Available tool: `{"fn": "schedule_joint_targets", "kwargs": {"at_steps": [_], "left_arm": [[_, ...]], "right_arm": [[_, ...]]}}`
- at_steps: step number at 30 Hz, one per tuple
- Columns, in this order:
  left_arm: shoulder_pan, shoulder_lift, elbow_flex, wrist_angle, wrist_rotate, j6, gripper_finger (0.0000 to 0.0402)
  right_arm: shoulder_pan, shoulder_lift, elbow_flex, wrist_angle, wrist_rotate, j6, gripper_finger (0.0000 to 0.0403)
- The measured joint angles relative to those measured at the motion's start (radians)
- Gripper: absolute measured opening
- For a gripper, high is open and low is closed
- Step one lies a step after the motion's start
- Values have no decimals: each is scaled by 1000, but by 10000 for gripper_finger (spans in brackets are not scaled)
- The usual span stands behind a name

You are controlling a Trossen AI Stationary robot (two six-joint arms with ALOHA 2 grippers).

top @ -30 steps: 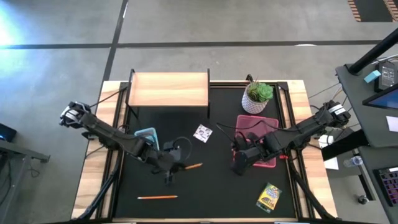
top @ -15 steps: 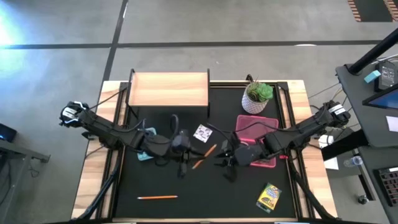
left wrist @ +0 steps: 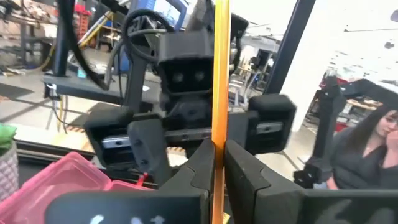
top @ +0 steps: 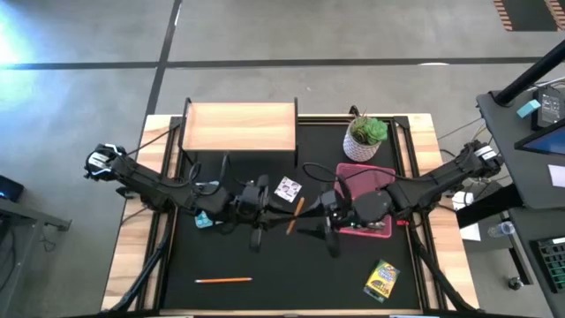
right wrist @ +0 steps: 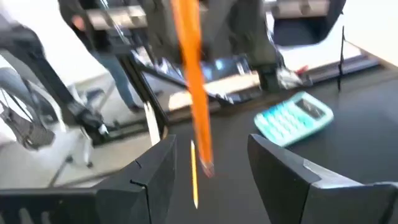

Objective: Pack school essentials
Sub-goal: Put the top yellow pencil into the pink case

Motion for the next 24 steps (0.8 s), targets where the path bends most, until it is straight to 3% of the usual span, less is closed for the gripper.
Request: {"fn": "schedule_joint_targets", "kwargs": {"at_steps": [13, 18, 24], "left_arm": [[10, 3, 6, 32, -31, 39, 6], [13, 3, 3, 33, -31, 39, 6], [15, 3, 1, 35, -30, 37, 6]], "right_arm": [[-15, 36, 0, 156, 53, -76, 171], [-18, 42, 0, 159, 54, -76, 123], [-18, 43, 0, 174, 56, -58, 37]]}}
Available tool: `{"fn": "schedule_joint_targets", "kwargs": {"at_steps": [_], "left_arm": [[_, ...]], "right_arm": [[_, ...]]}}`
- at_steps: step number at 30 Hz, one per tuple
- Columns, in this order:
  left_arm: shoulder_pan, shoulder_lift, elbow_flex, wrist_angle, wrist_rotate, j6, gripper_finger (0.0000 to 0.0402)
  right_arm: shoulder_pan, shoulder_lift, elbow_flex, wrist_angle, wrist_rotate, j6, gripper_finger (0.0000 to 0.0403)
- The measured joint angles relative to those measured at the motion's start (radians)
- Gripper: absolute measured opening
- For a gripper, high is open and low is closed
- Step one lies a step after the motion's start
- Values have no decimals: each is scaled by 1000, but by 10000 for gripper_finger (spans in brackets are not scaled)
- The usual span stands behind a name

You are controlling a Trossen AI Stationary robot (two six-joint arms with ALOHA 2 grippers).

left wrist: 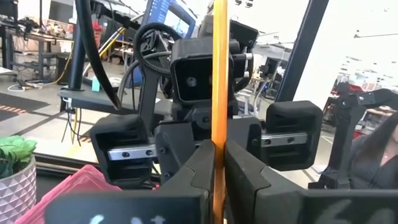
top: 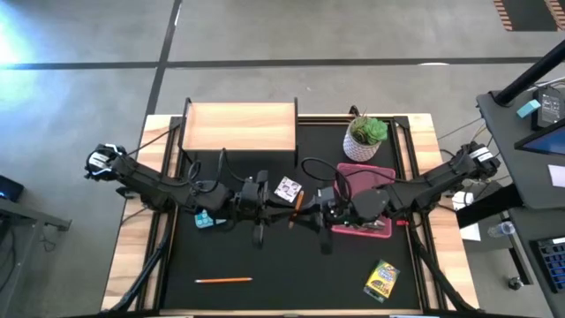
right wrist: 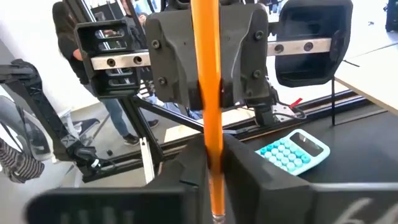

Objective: Pack school essentials
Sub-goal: Put the top yellow pencil into the pink case

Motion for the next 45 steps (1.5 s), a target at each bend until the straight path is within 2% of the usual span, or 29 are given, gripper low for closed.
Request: {"fn": "schedule_joint_targets", "kwargs": {"at_steps": [2, 9, 16, 21, 24, 27, 32, 35, 39, 45], "left_arm": [[0, 0, 0, 1, -2, -4, 6], [0, 0, 1, -1, -3, -8, 30], [4, 0, -2, -14, -5, -8, 104], [5, 0, -2, -65, -6, -15, 160], [5, 0, -2, -161, -6, -132, 177], [5, -1, -1, -337, 5, -287, 182], [0, -1, -10, -684, 126, -551, 182], [-15, 0, -25, -854, 212, -669, 182], [-50, 0, -47, -1001, 299, -751, 182], [-113, 0, -97, -1020, 439, -822, 182]], "right_arm": [[0, 0, 0, 6, 0, -2, 20], [1, -3, 0, -3, -10, 46, 17], [0, -55, 0, -119, -15, 98, 15], [0, -134, 0, -362, -14, 193, 14], [1, -185, 0, -579, -7, 297, 14], [5, -210, 0, -823, -7, 429, 14], [38, -206, 0, -1240, -52, 660, 14], [60, -177, -1, -1400, -87, 735, 13], [70, -135, -17, -1470, -127, 749, 13], [69, -57, -63, -1460, -200, 701, 13]]}}
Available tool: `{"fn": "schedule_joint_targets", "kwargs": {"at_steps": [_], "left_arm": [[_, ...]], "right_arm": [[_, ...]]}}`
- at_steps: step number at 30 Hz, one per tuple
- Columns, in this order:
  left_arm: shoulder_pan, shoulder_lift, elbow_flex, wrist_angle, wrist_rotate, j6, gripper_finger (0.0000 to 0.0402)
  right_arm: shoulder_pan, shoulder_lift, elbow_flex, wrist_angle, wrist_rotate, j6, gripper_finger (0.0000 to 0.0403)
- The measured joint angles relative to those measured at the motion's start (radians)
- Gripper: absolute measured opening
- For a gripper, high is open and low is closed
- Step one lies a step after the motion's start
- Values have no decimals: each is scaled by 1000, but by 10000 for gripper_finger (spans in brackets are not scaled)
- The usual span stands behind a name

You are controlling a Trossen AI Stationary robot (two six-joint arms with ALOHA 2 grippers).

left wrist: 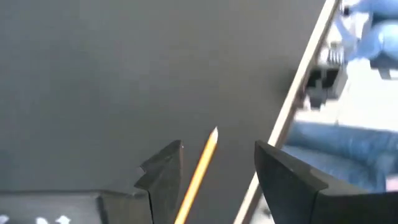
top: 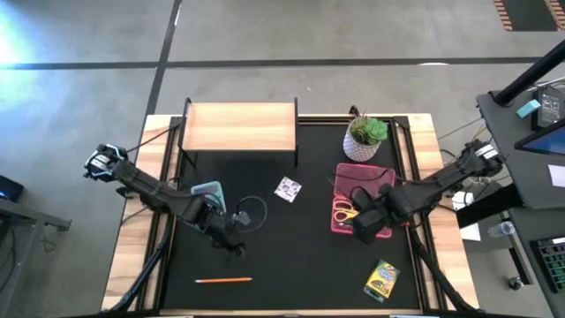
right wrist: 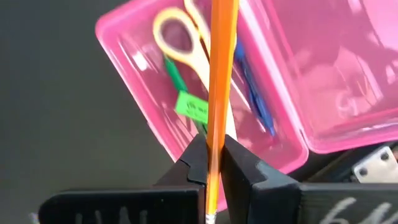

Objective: Pack school essentials
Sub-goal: Put the top yellow pencil into the pink case

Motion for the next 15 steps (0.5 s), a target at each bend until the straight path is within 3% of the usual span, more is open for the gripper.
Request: {"fn": "schedule_joint_targets", "kwargs": {"at_steps": [5, 15], "left_arm": [[-28, 0, -9, -20, 4, 6, 183], [-92, 0, -40, -1, 0, 216, 183]], "right_arm": [[0, 61, -32, -5, -65, -38, 14], [0, 171, -45, -6, -105, -122, 18]]}}
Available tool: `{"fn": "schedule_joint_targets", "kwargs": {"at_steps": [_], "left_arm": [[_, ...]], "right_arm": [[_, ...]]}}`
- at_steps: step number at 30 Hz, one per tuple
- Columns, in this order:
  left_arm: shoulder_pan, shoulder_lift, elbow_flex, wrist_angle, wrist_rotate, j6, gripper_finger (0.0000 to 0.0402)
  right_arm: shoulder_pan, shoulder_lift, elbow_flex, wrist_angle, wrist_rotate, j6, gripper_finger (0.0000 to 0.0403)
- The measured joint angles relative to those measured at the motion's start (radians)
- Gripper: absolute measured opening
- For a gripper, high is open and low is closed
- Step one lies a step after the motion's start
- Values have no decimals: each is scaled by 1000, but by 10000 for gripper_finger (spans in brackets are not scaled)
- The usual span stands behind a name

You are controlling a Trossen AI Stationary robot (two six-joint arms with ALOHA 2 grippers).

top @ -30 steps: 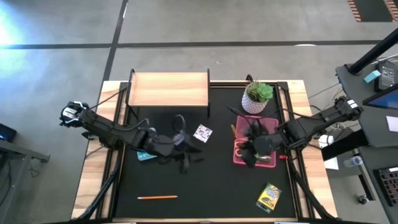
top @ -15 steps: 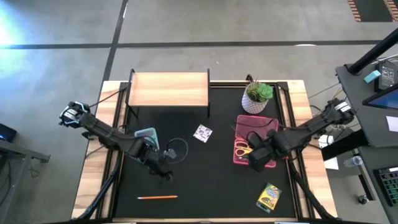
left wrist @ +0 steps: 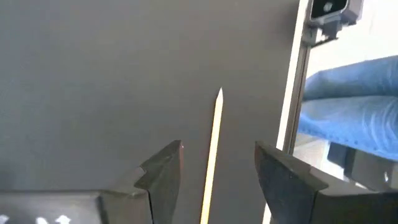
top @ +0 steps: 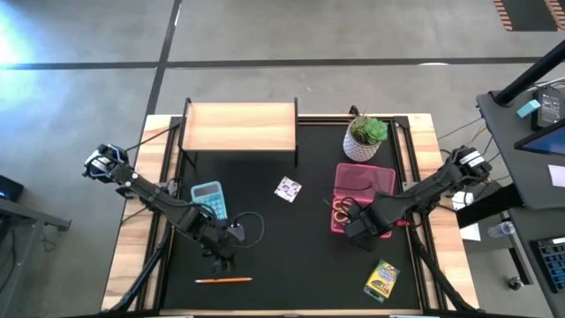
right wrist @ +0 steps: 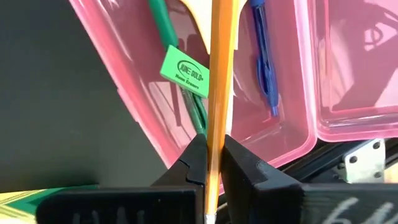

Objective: Pack school essentials
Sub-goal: Put the top yellow pencil into the pink case, then put the yellow pencil into the pink case

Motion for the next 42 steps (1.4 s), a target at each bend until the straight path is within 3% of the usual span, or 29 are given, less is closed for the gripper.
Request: {"fn": "schedule_joint_targets", "kwargs": {"at_steps": [12, 26, 35, 42], "left_arm": [[-18, 1, -49, 43, 0, -6, 183], [-54, 1, -55, 45, 1, -53, 183], [-104, 1, -117, 122, 0, -58, 183], [-204, 1, -116, 159, -31, -19, 183]], "right_arm": [[0, 117, -3, 1, 64, -83, 23], [0, 126, 5, -1, 74, -58, 94], [3, 73, 111, -1, 73, 37, 135], [16, 58, 216, 0, 114, 49, 143]]}}
